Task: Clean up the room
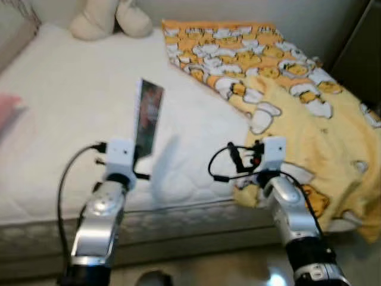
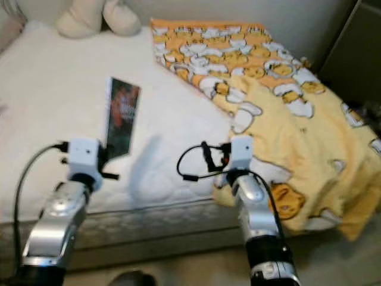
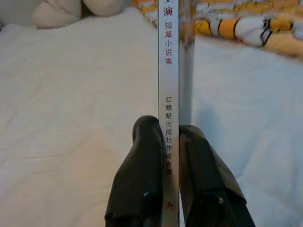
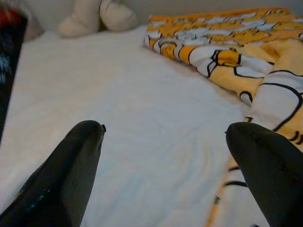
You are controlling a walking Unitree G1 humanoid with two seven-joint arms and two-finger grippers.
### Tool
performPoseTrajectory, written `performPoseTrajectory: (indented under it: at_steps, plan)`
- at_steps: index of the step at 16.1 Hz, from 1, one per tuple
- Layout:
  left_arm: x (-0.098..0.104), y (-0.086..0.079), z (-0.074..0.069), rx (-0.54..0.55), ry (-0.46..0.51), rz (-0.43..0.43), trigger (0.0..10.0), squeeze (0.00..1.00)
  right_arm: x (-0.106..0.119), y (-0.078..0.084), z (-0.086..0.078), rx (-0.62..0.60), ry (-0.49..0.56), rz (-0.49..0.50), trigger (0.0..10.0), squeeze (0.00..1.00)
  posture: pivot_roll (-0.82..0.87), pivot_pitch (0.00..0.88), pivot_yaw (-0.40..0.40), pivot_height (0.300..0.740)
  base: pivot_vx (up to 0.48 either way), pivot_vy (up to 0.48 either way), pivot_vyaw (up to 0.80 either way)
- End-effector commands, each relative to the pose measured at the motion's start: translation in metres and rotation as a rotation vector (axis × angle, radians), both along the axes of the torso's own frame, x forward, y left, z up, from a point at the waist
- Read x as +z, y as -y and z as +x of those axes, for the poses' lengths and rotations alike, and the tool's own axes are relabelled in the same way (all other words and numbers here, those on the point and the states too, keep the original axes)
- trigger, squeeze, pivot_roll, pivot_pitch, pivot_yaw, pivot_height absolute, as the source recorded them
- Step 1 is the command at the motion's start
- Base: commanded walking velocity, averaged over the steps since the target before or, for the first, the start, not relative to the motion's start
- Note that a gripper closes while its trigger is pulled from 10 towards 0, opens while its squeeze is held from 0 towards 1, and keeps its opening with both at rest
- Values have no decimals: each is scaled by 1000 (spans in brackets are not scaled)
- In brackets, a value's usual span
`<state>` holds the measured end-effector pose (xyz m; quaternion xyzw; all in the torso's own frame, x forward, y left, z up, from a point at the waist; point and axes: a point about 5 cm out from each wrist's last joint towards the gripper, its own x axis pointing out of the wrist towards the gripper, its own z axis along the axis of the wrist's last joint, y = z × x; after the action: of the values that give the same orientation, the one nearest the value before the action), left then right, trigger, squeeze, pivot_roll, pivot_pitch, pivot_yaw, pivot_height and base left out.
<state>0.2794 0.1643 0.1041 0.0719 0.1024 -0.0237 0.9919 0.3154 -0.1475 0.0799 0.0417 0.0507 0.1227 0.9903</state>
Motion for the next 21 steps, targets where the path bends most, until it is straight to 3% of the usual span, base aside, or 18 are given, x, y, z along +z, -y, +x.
performPoseTrajectory:
  at_steps: [1, 6, 10, 21]
  plan:
    - [11, -10, 2, 22, 33, 11, 0, 0, 0, -3, 1, -7, 10, 11, 10000, 0, 50, 0, 75, 740, 0, 0, 0]
    - [22, -18, 10, 4, 57, 38, 0, 0, 1, -12, 3, -17, 30, 35, 10000, 0, 64, 0, 99, 740, 0, 0, 0]
    - [17, -11, 12, 69, 71, -11, 0, 0, 8, -11, 4, 16, 61, 30, 10000, 0, 36, 0, 34, 740, 0, 455, 114]
    - [17, -11, 12, 69, 71, -11, 0, 0, 8, -11, 4, 16, 61, 30, 10000, 0, 36, 0, 34, 740, 0, 446, 0]
